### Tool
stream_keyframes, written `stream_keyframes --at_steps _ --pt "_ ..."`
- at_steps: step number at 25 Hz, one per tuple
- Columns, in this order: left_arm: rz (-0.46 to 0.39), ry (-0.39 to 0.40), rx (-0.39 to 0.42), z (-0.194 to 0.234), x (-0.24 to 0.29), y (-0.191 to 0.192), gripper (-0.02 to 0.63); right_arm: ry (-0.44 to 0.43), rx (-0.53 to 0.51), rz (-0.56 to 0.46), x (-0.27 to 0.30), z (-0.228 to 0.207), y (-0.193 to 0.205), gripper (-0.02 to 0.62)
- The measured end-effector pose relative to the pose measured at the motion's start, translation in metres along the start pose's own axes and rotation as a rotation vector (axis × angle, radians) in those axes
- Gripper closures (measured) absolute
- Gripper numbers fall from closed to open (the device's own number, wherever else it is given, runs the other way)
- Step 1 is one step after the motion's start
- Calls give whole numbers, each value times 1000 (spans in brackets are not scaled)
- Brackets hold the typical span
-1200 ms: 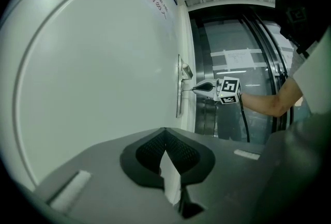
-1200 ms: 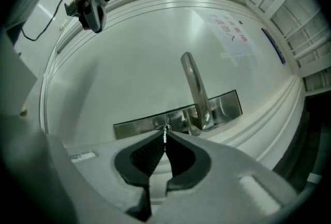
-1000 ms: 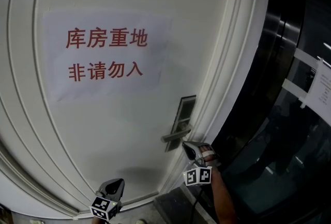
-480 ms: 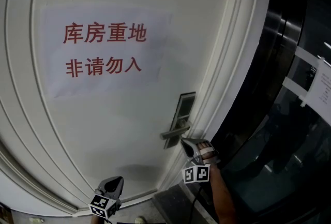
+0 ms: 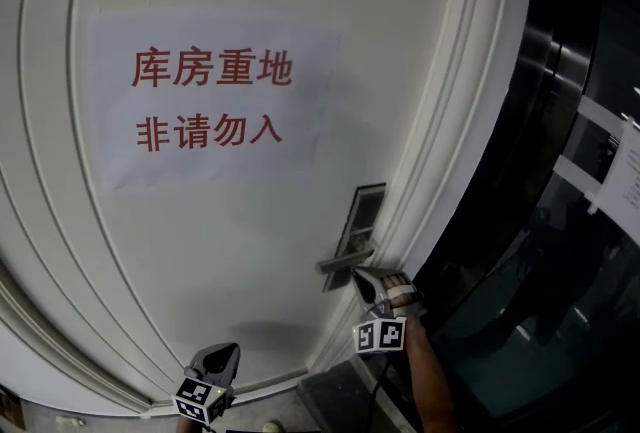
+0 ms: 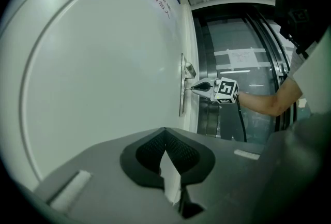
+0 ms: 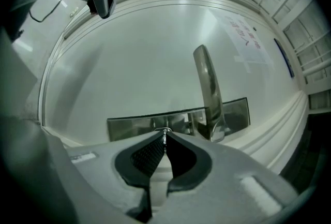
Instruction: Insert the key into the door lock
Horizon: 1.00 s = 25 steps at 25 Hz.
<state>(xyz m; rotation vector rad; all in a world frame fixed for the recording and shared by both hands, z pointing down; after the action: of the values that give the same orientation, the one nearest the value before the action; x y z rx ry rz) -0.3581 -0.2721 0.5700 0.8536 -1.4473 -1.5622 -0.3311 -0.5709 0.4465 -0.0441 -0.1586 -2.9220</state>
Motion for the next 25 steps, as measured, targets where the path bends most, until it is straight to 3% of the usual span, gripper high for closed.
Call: stream_keyframes --at_steps 25 --pt "-5 -37 5 5 -6 -4 604 27 -14 5 13 1 -1 581"
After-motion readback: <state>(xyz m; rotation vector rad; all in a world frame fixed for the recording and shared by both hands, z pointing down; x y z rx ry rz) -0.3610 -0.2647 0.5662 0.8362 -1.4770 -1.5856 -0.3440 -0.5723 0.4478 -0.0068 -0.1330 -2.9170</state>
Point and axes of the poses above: the fingertips, and each gripper's own axes: x forward along the fingers, z to its left, y out of its underside, the point moved 5 cm from there along -x, backward along the fingers
